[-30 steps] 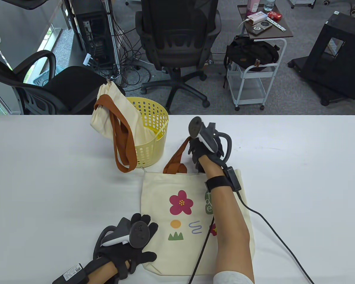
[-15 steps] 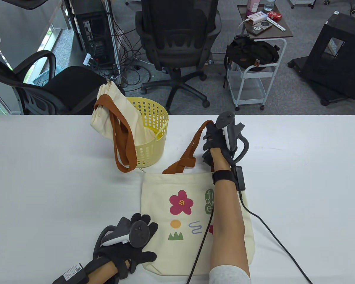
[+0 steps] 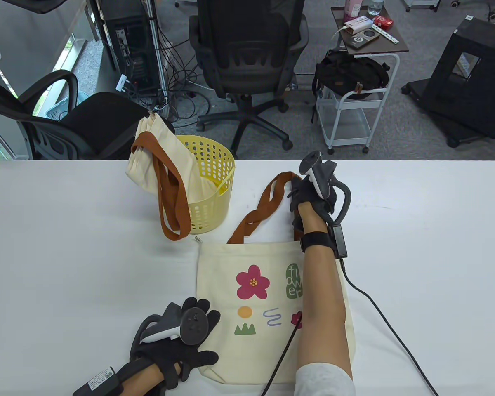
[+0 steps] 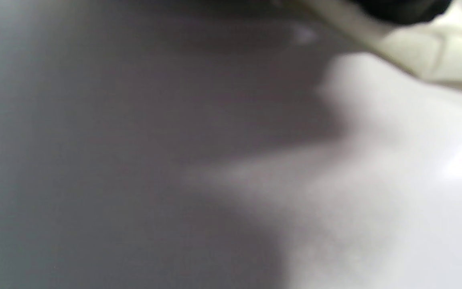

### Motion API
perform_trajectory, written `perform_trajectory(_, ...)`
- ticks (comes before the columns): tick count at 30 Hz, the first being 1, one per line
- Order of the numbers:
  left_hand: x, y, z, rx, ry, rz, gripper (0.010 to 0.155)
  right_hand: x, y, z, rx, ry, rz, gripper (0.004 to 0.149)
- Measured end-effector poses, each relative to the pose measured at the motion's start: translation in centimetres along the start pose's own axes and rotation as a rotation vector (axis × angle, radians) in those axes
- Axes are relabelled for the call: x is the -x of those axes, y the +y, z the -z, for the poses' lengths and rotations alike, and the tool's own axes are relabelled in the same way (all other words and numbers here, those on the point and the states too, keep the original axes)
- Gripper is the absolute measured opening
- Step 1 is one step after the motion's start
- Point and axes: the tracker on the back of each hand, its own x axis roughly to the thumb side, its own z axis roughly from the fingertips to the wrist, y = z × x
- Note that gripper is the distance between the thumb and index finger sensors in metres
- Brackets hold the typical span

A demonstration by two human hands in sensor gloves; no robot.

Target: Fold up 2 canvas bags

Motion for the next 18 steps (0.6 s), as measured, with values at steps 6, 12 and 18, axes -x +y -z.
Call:
perform_trajectory(6,0.0,0.0,-0.1,-0.002,0.0,0.002,0.092,2.8,-1.6,-3.9,0.068,-0.193,-0.047,0.067)
perform_trajectory(12,-0.1,0.1,-0.2,-0.001,0.001,0.006,0.092,8.7,-2.7,-11.5,0.056,-0.491,0.033,0.068)
perform_trajectory(18,-0.2,0.3,-0.3,0.018,0.005,0.015,0.091,14.2,-0.9,-19.5,-0.032,-0.776,0.045,0.069)
